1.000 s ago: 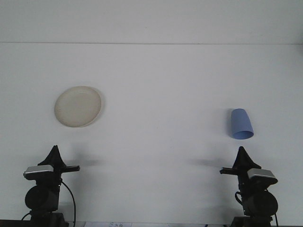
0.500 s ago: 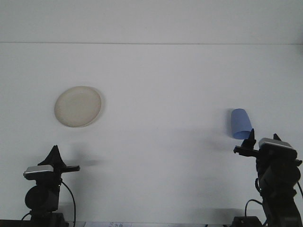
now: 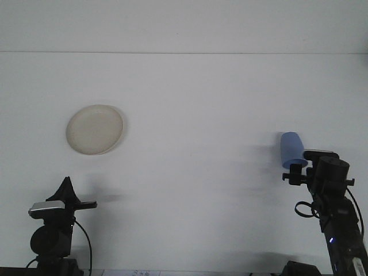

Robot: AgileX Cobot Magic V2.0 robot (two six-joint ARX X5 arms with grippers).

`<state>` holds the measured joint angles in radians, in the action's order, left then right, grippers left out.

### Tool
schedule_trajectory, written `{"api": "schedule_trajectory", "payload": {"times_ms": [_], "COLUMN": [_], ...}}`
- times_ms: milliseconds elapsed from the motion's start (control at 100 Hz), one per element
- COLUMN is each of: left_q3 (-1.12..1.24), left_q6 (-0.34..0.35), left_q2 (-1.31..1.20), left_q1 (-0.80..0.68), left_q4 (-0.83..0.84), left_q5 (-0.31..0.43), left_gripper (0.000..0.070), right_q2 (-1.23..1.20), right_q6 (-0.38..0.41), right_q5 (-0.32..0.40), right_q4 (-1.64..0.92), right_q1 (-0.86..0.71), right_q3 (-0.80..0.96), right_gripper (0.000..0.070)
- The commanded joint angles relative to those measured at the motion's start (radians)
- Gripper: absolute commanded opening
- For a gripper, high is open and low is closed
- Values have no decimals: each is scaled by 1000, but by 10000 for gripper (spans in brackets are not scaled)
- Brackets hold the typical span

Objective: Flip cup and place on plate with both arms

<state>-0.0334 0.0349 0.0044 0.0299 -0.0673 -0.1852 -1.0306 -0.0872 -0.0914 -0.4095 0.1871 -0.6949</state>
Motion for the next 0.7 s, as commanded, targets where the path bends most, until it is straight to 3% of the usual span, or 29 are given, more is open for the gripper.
{"api": "schedule_trajectory", "payload": {"times_ms": [0, 240, 560, 640, 690], "left_q3": [19, 19, 19, 19, 19], "left_q6": [-5, -5, -5, -5, -5], "left_q2": [-2, -2, -2, -2, -2], "left_q1": [-2, -2, -2, -2, -2], "left_q4": [-14, -14, -14, -14, -14], "left_q5": [-2, -2, -2, -2, -2], "left_gripper": [15, 15, 15, 15, 15], "right_q2": [-51, -203, -375, -425, -454], "right_q6": [-32, -71, -90, -90, -90], "right_q5": [19, 29, 148, 179, 203], "right_q4": [37, 190, 463, 541, 595], "right_q1": [10, 45, 84, 83, 83], "right_q3": [-5, 5, 5, 5, 5], "right_gripper": [479, 478, 474, 428, 363]}}
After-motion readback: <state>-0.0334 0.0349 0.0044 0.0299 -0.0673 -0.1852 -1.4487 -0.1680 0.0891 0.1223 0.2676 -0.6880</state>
